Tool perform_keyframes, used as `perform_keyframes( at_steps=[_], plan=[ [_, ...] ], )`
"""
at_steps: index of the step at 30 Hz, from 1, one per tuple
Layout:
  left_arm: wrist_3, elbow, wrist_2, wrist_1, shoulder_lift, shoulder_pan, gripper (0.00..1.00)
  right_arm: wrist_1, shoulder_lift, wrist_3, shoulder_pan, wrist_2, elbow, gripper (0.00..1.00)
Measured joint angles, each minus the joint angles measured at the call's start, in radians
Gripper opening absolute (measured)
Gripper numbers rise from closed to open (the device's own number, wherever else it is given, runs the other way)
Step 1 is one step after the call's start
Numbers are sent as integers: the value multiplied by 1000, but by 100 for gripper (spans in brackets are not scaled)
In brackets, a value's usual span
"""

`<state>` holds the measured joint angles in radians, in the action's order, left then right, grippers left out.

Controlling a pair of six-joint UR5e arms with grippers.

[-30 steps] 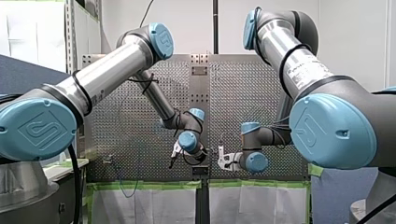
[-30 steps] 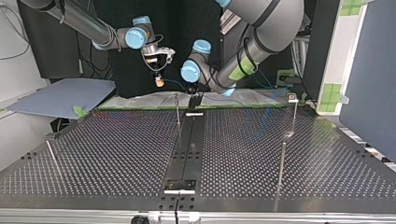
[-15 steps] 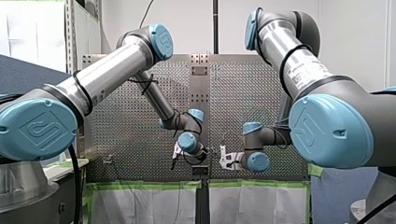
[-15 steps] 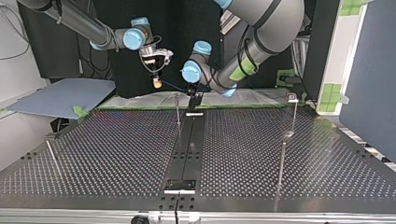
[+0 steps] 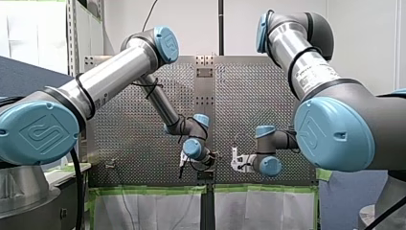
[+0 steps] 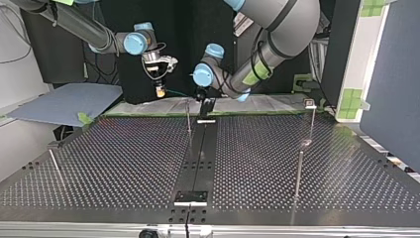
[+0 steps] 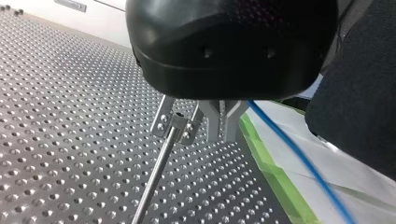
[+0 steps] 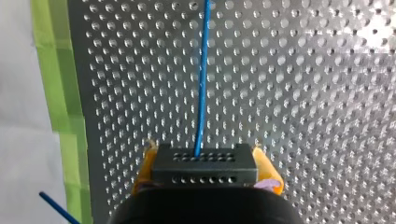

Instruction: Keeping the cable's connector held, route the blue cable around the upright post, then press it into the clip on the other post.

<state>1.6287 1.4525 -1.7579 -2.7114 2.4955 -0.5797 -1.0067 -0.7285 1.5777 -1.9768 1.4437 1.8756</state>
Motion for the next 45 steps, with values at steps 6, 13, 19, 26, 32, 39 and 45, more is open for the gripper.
perform_keyframes(
  at_steps=[6,13,19,26,32,39,45],
  plan=[
    [23,0,3,29,1,4,2,-8,2,12,15,-15,-7,0],
    [45,0,20,44,2,8,2,-8,21,20,27,-29,-20,0],
    [56,0,35,50,12,13,2,-2,31,21,36,-31,-27,0],
    [75,0,44,81,41,21,2,4,33,22,44,-33,-33,0],
    [87,0,54,91,44,29,2,6,33,21,54,-34,-34,0],
    [107,0,86,104,45,49,2,-6,35,28,73,-37,-40,0],
    [143,0,119,126,45,70,2,-6,41,30,86,-38,-47,0]
  ],
)
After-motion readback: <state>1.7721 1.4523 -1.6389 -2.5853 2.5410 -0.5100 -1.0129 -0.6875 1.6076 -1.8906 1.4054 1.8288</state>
